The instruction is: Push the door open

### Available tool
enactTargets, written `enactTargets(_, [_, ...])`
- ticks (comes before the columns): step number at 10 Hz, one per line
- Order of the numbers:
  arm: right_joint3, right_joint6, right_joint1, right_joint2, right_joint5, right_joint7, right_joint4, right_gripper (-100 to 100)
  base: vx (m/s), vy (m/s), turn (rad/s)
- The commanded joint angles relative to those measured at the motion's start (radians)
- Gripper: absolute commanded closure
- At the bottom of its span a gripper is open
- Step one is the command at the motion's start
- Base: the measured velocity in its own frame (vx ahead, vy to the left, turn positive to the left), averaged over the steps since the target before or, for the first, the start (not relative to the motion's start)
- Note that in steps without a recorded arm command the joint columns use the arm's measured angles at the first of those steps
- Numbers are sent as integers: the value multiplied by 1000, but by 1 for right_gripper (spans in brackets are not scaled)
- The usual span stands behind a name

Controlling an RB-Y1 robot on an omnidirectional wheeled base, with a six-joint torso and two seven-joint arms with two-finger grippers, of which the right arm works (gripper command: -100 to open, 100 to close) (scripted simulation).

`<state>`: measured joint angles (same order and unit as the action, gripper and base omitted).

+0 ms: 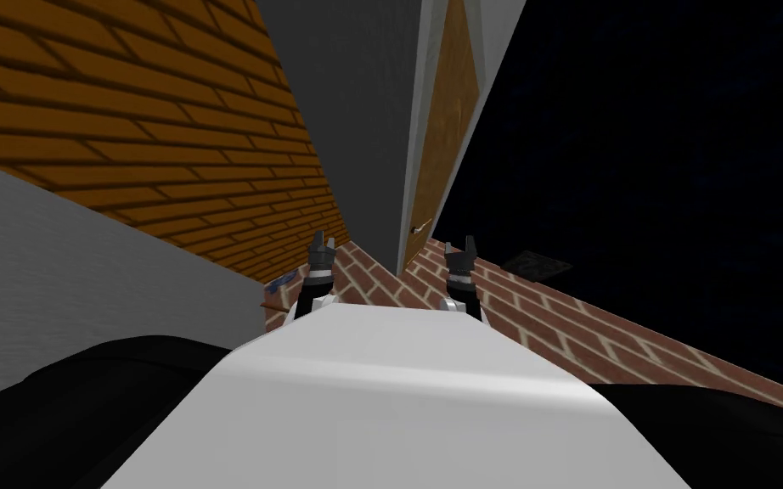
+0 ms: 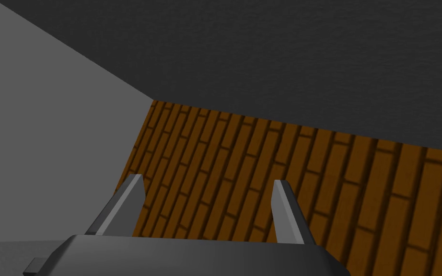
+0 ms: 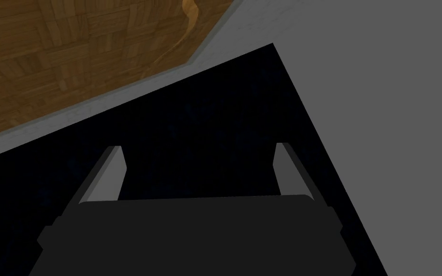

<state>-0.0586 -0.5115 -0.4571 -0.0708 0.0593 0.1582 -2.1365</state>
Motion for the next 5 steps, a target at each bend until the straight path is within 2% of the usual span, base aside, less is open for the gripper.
enactTargets(1, [-11,0,17,-7,-5,-3,41,-100,134,-148,116])
enactTargets(3, [-22,-2,30,-11,-10,-6,76,-100,102,-108,90])
enactTargets(5, [-39,-4,51,-17,-17,-10,128,-100,89,-139,144])
